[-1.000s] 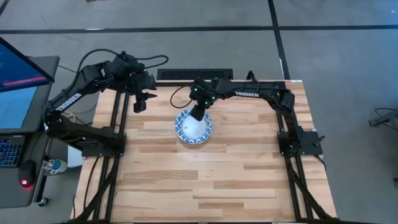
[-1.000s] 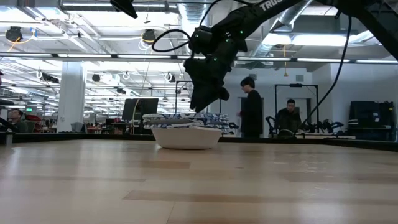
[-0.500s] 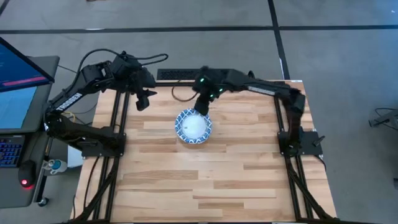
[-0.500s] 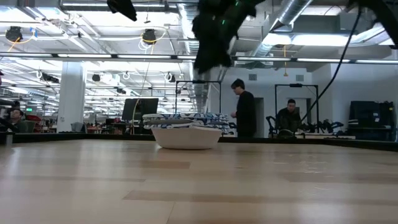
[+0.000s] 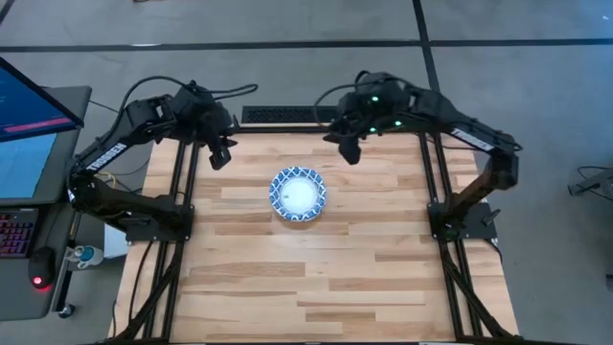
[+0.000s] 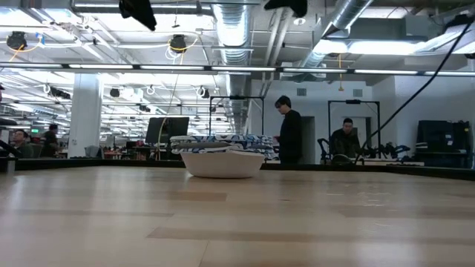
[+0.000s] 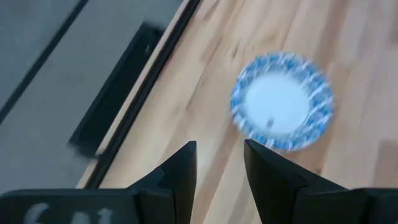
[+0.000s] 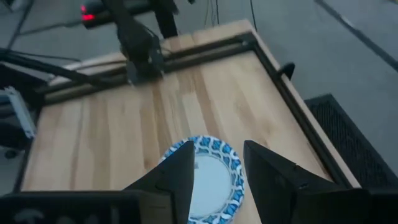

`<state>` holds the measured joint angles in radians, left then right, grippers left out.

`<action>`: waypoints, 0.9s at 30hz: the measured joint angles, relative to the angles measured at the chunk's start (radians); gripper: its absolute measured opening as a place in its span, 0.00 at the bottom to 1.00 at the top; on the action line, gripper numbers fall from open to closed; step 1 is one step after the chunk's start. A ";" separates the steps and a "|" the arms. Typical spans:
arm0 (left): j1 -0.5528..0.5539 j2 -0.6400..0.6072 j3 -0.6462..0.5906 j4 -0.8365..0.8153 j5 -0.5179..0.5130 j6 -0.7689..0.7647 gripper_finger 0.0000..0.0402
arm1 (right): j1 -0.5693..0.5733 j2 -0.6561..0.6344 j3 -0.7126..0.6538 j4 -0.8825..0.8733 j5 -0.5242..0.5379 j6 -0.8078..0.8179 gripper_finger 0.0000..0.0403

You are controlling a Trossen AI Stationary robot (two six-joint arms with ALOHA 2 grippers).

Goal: Nest bowls inside each other
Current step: Return to Home Position

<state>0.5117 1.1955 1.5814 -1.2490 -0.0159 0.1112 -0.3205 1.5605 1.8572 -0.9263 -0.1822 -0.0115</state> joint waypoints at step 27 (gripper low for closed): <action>0.001 -0.445 0.000 0.047 0.164 -0.169 0.31 | -0.068 -0.198 -0.002 0.105 -0.239 -0.008 0.39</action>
<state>0.5125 0.7508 1.5814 -1.2021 0.1481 -0.0579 -0.3886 1.3627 1.8547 -0.8214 -0.4217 -0.0191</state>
